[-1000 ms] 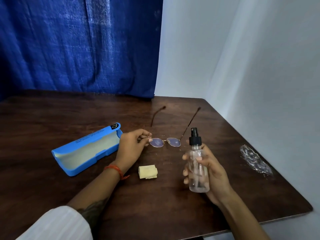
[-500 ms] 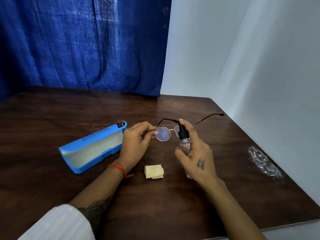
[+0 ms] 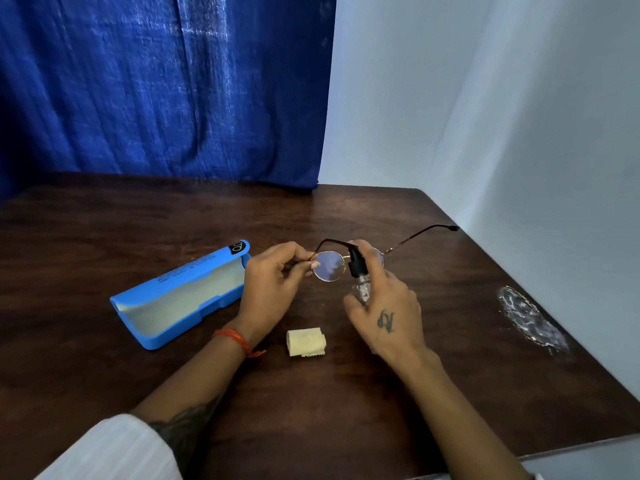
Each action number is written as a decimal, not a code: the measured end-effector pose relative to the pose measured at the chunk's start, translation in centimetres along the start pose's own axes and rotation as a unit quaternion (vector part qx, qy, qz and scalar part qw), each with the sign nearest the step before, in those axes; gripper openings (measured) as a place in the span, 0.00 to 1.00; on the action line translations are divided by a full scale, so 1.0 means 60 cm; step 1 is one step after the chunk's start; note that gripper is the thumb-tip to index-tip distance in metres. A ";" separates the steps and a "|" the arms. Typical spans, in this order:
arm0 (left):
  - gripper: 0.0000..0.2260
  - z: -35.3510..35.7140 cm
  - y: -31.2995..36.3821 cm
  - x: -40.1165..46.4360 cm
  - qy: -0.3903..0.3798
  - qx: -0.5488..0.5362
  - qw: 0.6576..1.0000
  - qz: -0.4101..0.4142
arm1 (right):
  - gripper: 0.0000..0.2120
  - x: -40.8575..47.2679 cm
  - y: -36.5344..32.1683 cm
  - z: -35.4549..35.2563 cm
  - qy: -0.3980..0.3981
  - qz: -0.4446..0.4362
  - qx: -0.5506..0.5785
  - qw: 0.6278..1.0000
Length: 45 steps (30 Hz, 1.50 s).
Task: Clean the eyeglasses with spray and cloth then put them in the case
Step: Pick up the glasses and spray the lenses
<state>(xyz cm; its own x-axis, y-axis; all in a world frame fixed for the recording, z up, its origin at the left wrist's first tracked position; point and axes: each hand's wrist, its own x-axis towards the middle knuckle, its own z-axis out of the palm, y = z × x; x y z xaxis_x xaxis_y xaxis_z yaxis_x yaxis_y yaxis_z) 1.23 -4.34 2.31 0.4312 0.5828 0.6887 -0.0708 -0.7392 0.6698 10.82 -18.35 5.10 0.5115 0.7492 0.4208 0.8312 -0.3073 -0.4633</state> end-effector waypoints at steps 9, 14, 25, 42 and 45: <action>0.02 -0.001 0.002 -0.001 0.000 -0.001 1.000 0.004 | 0.34 -0.002 0.002 0.000 -0.001 -0.009 -0.016 1.000; 0.03 -0.002 0.001 0.000 -0.003 -0.004 1.000 0.005 | 0.37 -0.004 0.010 0.008 0.038 0.000 0.013 0.999; 0.09 -0.003 0.009 0.000 -0.001 -0.080 0.996 -0.035 | 0.33 0.005 0.042 -0.014 0.003 0.076 -0.020 0.997; 0.07 -0.009 0.011 0.000 0.006 -0.066 0.997 -0.034 | 0.33 -0.006 0.045 -0.012 0.049 0.064 -0.001 0.997; 0.05 -0.008 0.007 0.000 0.008 -0.071 0.997 -0.036 | 0.36 -0.014 0.047 -0.009 0.100 0.062 0.044 0.992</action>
<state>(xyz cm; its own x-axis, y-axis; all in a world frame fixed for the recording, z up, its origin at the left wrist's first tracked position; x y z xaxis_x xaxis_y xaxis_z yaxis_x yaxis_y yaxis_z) 0.77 -4.49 2.71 0.4259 0.6385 0.6410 -0.1679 -0.6404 0.7494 12.86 -20.15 3.87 0.6484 0.5750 0.4989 0.7419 -0.3304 -0.5834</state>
